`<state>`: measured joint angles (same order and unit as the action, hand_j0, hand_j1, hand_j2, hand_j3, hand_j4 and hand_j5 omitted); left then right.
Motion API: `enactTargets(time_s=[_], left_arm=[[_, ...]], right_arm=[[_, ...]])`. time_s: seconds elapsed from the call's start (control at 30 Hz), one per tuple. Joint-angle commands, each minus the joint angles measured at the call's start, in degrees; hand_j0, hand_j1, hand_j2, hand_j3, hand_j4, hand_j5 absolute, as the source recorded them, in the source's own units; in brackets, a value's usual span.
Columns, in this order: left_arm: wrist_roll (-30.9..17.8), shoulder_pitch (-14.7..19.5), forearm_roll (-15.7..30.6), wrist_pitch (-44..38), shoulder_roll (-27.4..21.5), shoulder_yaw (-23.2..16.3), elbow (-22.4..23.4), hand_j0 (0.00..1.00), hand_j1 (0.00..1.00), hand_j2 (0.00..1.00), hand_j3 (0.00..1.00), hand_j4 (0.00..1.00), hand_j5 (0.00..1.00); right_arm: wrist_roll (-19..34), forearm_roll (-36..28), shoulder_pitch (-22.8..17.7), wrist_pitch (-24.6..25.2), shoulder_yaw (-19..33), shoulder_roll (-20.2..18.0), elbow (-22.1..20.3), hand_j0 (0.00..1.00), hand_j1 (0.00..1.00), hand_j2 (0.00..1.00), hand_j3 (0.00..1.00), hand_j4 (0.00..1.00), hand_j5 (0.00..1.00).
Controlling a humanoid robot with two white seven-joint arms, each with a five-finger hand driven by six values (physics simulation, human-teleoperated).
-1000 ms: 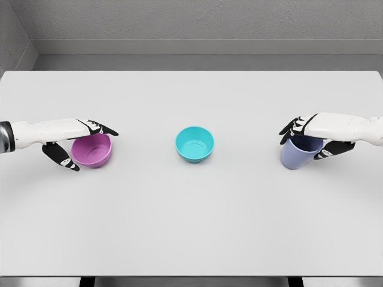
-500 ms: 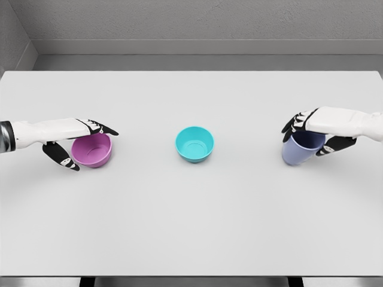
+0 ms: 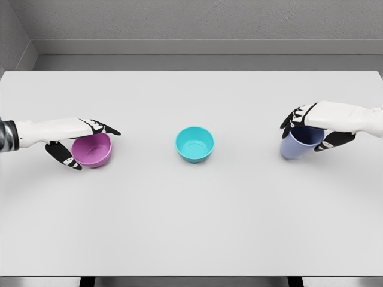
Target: Stacking bowl and cup with both arms
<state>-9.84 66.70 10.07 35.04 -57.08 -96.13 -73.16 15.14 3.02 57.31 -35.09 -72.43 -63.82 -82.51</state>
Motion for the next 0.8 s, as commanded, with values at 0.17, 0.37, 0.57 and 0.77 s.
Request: enactTargets(time_s=[0.17,0.37,0.57,0.77], left_arm=[[0.00,0.01,0.30,-0.04,0.47,0.06,0.30,1.00,1.00,1.00,1.00,1.00,1.00],[-0.35,-0.08,0.21,-0.04,0.47,0.06,0.30,0.84,0.84,0.84,0.84,0.84,0.84],[-0.53,-0.08,0.21,-0.04,0.56,-0.02,0.30,0.72,0.72,0.72,0.72,0.72,0.72],[-0.53,-0.08,0.21,-0.04,0.48,0.06,0.30,0.70,0.70,0.70,0.70,0.70,0.70]], right_arm=[[-0.72,-0.55,0.08,0.09,0.28,-0.25,-0.20,0.63,0.63,0.63,0.63,0.63,0.63],[-0.72,-0.55,0.43,0.09,0.28,-0.34,-1.08,0.63,0.63,0.63,0.63,0.63,0.63],[-0.72,-0.55,1.31,0.09,0.19,-0.69,-2.31,0.63,0.63,0.63,0.63,0.63,0.63],[-0.72,-0.55,2.54,0.09,0.10,-1.04,-4.24,0.63,0.63,0.63,0.63,0.63,0.63]])
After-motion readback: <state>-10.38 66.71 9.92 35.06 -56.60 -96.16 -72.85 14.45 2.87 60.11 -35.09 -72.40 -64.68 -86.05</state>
